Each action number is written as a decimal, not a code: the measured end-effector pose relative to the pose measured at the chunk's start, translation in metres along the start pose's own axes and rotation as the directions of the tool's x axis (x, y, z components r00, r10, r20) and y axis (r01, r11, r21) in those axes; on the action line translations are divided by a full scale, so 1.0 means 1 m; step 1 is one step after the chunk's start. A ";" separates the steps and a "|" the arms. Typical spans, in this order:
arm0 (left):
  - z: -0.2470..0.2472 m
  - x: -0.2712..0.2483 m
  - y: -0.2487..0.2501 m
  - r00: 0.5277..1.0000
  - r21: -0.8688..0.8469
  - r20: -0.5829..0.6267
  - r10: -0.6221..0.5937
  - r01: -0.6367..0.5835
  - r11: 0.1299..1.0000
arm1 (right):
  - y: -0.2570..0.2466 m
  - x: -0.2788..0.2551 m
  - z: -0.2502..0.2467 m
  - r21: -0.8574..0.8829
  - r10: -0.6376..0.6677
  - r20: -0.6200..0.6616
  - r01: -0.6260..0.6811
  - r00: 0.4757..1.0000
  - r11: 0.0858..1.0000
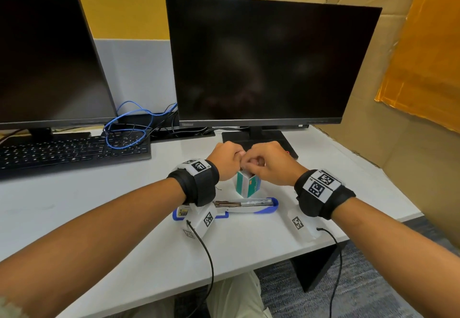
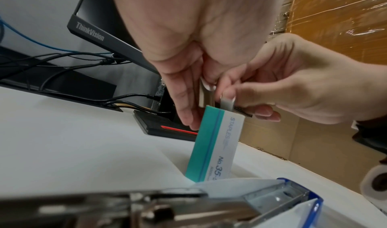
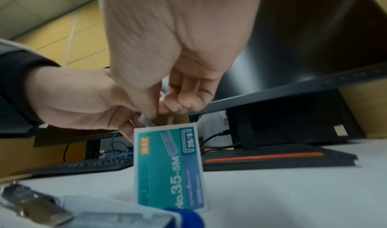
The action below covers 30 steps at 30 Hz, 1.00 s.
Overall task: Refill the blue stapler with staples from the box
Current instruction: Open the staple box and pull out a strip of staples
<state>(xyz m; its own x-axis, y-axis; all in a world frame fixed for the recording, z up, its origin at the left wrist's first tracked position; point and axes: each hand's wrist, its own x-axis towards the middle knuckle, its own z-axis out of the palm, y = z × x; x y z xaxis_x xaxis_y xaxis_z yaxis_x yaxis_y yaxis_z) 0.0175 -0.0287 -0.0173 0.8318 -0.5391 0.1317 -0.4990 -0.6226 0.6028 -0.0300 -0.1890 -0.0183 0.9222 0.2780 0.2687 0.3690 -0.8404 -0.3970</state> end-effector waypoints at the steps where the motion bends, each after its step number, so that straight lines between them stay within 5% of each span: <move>1: -0.001 0.000 0.000 1.000 -0.003 0.000 0.002 -0.002 1.000 | 0.002 0.000 -0.001 0.077 0.020 -0.052 -0.016 0.998 0.997; 5: -0.001 -0.002 0.006 1.000 0.004 -0.003 -0.011 0.011 1.000 | 0.006 0.000 -0.013 0.403 0.140 -0.206 -0.046 0.969 0.914; 9: 0.002 -0.001 0.010 0.999 0.026 0.045 -0.001 0.000 1.000 | 0.004 -0.001 -0.025 0.526 0.245 -0.241 -0.086 0.939 0.846; 15: 0.013 0.000 0.010 0.997 0.107 0.069 0.018 -0.025 0.994 | 0.005 -0.002 -0.025 0.575 0.309 -0.186 -0.152 0.933 0.804; 30: 0.000 -0.008 -0.004 0.997 0.258 0.068 0.038 -0.054 0.965 | 0.008 -0.004 -0.009 0.409 0.294 -0.116 -0.224 0.949 0.885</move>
<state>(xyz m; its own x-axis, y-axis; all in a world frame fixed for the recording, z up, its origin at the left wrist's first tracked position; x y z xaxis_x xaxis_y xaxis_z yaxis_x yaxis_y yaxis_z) 0.0126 -0.0219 -0.0203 0.7940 -0.5996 0.1003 -0.5890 -0.7179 0.3712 -0.0319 -0.2009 -0.0140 0.9701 -0.0373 0.2400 0.1668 -0.6157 -0.7701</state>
